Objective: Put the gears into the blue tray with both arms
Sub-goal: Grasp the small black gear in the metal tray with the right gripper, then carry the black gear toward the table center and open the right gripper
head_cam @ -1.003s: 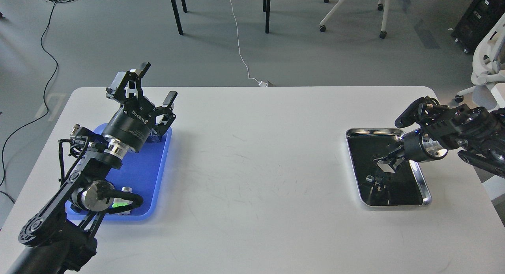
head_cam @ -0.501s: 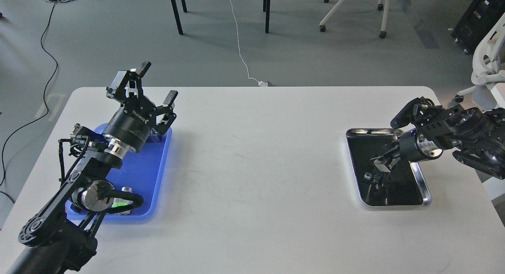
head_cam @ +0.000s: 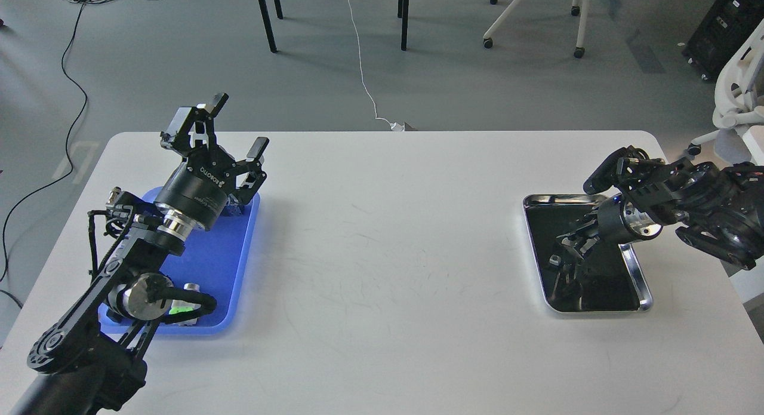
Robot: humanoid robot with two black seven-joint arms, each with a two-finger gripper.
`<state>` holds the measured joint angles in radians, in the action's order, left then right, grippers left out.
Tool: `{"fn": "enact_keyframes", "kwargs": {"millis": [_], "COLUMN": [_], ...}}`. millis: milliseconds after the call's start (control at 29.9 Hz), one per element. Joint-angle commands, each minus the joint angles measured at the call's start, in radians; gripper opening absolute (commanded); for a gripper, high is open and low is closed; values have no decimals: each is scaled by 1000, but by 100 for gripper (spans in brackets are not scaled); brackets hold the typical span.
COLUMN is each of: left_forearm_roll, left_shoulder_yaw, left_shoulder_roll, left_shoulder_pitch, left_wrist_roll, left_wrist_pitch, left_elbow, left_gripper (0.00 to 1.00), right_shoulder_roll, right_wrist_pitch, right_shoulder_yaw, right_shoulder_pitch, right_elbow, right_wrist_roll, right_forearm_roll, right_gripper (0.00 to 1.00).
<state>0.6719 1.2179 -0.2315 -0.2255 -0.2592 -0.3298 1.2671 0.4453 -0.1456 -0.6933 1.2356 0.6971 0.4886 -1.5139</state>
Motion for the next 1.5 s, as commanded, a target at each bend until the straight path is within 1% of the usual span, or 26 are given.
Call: {"fn": "enact_keyframes", "kwargs": {"millis": [0,401,535,702,869,969,1070,1203,1304,1471], "left_forearm_roll": [0,0,0,0,0,0,0,0,0,0], "left_shoulder_yaw": [0,0,0,0,0,0,0,0,0,0], "left_shoulder_roll": [0,0,0,-2,-14,-14,-14,-16,-20,-28], "left_shoulder_pitch": [0,0,0,3,9,12,15,15,15,17], "left_wrist_roll": [0,0,0,2,0,0,0,0,0,0], "left_wrist_pitch": [0,0,0,0,0,0,0,0,0,0], "left_elbow": [0,1,1,15,18,23,23,23,29,29], "left_gripper": [98,98,98,98,98,98,98,98,98,98], "right_shoulder_roll": [-10,-5,4,15,43,36,-2,-111,-216,-341], "right_wrist_pitch": [-2,-6,-6,-9,-15,-31,-57,-58,-57,-48], "right_shoulder_yaw": [0,3,17,18,21,21,21,17,6,-29], "right_shoulder_pitch": [-4,-4,-1,24,134,195,237,240,234,219], "right_elbow": [-7,-7,-1,31,111,169,203,206,199,170], "right_wrist_roll": [0,0,0,0,0,0,0,0,0,0], "right_forearm_roll": [0,1,18,156,283,339,369,417,457,500], "right_gripper": [32,18,18,18,18,18,18,18,17,17]}}
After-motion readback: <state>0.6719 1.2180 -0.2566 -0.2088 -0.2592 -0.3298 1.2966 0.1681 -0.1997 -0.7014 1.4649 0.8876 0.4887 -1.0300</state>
